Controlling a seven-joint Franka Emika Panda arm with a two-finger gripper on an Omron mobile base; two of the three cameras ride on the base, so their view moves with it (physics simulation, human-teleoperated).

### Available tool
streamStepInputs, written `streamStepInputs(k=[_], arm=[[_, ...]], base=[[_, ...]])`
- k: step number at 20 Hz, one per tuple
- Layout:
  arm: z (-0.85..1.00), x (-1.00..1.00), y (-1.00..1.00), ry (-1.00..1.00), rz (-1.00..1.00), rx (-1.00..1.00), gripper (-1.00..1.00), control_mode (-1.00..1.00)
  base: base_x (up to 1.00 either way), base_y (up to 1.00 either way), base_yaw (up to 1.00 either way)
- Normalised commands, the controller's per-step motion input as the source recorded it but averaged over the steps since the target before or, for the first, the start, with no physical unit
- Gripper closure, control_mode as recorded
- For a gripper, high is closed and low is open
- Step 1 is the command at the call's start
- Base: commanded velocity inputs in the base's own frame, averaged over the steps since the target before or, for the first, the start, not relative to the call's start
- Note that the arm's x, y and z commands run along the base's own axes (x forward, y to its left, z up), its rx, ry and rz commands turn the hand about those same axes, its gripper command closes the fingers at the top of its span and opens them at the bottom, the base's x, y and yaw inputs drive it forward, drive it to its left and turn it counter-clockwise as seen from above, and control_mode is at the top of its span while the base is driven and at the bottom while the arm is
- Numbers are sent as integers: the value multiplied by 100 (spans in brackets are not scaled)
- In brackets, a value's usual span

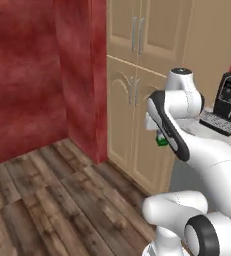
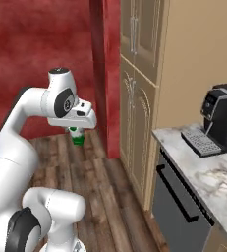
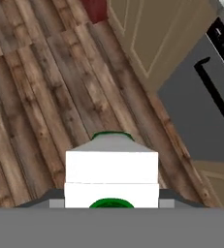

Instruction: Move the drinks to the dining counter.

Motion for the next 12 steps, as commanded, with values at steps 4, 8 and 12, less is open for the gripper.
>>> streamStepInputs(k=[4,8,12], arm=[[0,0,0,0,0,0,100,100],[0,0,0,0,0,0,100,100],[0,0,0,0,0,0,100,100]], base=[[-1,31,46],[-3,32,43],[0,24,42]])
